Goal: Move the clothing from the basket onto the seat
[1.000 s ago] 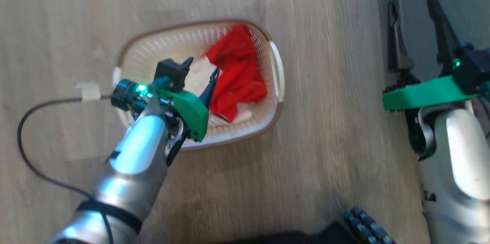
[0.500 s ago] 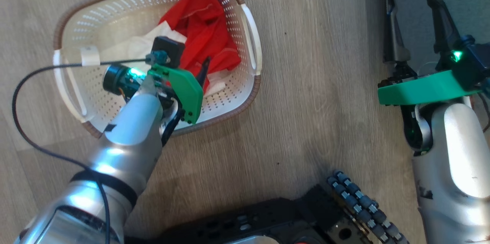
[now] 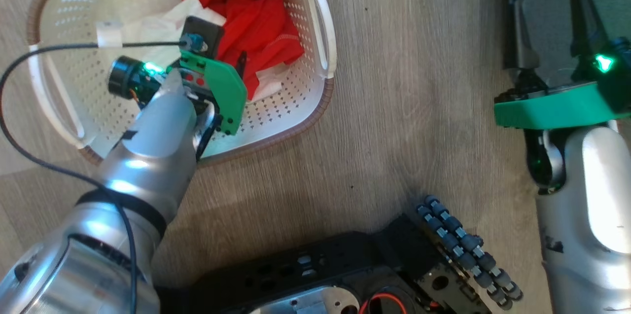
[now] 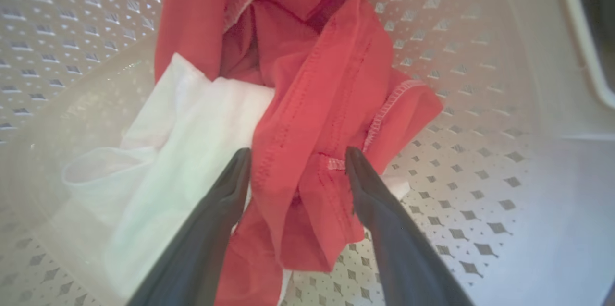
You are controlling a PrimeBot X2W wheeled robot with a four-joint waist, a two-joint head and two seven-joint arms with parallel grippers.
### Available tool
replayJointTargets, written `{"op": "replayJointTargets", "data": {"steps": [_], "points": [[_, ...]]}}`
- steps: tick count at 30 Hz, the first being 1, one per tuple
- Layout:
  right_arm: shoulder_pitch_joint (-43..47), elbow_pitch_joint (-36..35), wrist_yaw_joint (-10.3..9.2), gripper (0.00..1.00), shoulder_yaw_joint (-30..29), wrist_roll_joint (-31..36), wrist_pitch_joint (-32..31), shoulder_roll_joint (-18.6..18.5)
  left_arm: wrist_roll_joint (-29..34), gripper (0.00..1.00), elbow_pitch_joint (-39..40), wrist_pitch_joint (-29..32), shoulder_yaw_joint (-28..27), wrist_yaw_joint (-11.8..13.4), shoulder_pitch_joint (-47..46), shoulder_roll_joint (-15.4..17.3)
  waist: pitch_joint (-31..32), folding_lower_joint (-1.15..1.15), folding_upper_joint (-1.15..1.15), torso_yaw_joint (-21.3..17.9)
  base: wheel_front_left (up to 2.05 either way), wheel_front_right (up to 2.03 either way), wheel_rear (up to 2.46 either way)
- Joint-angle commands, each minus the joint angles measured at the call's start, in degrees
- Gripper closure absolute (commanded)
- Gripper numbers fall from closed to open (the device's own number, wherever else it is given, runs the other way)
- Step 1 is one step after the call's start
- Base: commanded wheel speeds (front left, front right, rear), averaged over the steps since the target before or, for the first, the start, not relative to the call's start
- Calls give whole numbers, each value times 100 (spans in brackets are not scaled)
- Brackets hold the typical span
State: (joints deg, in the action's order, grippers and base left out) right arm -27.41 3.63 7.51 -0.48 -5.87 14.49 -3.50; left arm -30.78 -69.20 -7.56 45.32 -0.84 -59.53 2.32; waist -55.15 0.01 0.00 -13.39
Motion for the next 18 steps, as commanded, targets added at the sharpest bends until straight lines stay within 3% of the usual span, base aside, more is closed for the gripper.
{"op": "replayJointTargets", "data": {"steps": [1, 8, 10, 11, 18], "points": [[295, -189, -2, 0, 23, -36, 51, 60, -4, 0, 12, 16, -9, 5, 56, 56, -58, -1, 0, -12, 0, 0, 0], [571, -332, -2, 0, -83, -42, 51, 61, -129, 0, -184, 34, 127, -30, 5, 56, -137, -1, 0, 4, 0, 0, 0], [602, -348, -2, 0, -86, -58, 51, 61, -216, 93, -149, -48, 126, -67, -8, 56, -144, -1, 0, 9, 0, 0, 0], [599, -342, -2, 0, -87, -69, 51, 61, -241, 100, -127, -100, 142, -87, -27, 56, -147, -1, 0, 17, 0, 0, 0], [398, -163, -2, 0, -67, -121, 51, 62, -594, 100, 45, -653, -86, -105, -77, 55, 225, -1, 0, 193, 0, 0, 0]]}}
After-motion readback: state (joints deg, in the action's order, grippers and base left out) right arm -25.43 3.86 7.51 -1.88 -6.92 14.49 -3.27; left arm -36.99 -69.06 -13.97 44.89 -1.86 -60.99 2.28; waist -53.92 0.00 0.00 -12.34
